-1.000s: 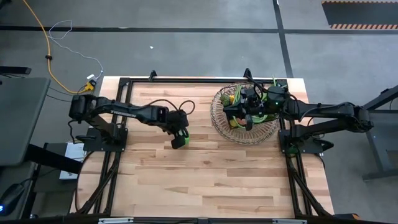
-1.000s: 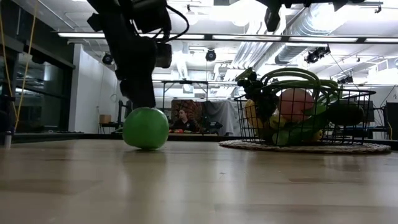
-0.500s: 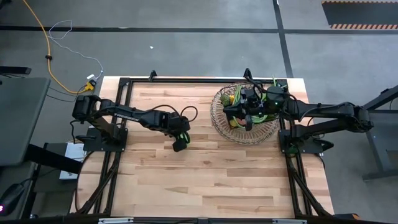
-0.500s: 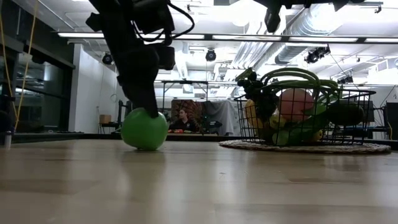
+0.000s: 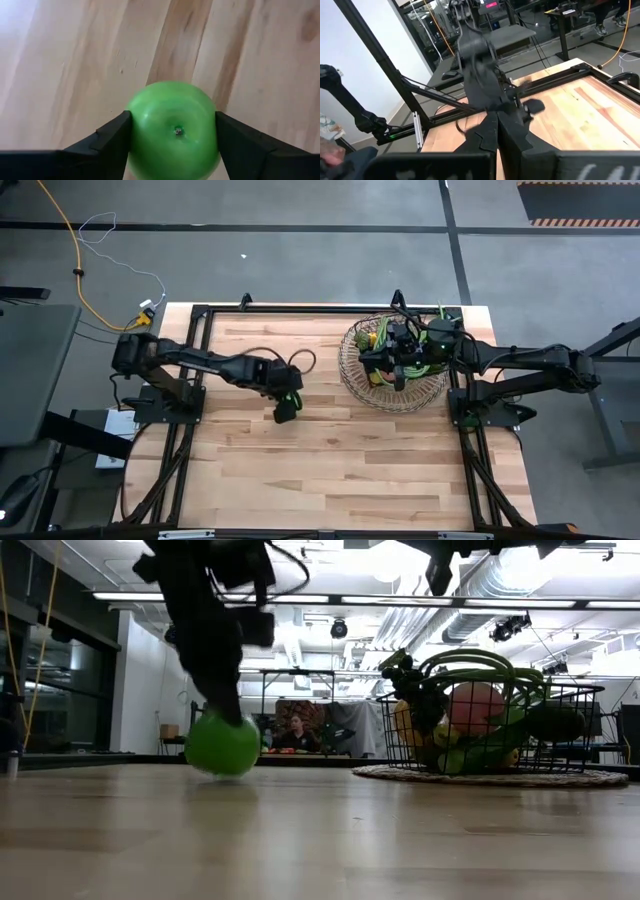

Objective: Build produce basket
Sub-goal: Put the green apple into the wire basket

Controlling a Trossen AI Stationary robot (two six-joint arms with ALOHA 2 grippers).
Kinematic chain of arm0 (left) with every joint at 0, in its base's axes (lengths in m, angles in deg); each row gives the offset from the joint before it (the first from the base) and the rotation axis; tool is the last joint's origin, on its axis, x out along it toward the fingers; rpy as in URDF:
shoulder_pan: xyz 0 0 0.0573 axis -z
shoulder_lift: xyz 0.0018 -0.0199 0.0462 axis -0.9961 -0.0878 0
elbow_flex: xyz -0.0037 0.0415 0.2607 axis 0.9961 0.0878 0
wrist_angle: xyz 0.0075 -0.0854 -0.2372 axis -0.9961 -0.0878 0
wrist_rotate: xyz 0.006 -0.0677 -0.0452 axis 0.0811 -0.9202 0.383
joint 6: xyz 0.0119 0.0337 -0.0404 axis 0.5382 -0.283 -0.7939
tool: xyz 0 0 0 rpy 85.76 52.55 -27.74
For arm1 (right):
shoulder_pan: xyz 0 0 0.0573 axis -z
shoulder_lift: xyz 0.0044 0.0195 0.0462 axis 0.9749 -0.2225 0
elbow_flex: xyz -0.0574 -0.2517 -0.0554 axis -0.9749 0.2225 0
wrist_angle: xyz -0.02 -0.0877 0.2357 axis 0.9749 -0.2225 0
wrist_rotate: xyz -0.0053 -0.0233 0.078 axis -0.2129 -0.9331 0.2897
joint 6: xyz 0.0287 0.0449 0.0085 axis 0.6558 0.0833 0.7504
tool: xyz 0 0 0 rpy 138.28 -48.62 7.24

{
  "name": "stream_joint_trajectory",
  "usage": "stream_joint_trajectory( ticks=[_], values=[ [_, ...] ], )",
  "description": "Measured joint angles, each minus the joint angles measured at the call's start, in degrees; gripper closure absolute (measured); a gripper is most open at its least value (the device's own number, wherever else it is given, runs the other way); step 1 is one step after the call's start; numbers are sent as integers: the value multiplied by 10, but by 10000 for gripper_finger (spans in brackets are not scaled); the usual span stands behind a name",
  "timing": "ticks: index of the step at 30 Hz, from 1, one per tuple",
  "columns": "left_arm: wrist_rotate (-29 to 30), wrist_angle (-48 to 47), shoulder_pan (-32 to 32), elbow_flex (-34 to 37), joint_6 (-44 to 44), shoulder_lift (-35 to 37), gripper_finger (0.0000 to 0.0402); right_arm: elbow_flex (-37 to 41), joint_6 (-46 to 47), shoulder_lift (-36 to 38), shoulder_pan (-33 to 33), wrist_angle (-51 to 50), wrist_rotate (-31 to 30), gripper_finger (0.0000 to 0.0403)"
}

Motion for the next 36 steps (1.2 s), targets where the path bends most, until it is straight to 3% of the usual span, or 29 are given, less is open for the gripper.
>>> stream_joint_trajectory(
  ticks=[6, 13, 19, 26, 36],
  values=[
    [-2, 26, -26, -35, 8, 108, 162, 0, 0, 0, 0, -2, 0, 403],
    [-4, 216, -60, -37, -4, 276, 162, 0, 0, 0, 0, -1, 0, 403],
    [-7, 368, -74, 15, -37, 370, 162, 0, 0, 0, 0, -1, 0, 403],
    [-43, 511, -59, 120, -98, 401, 162, 0, -4, 0, 0, -1, 0, 403],
    [-32, 537, -42, 135, -98, 398, 162, 0, -4, 0, 0, -1, 0, 403]
  ],
)
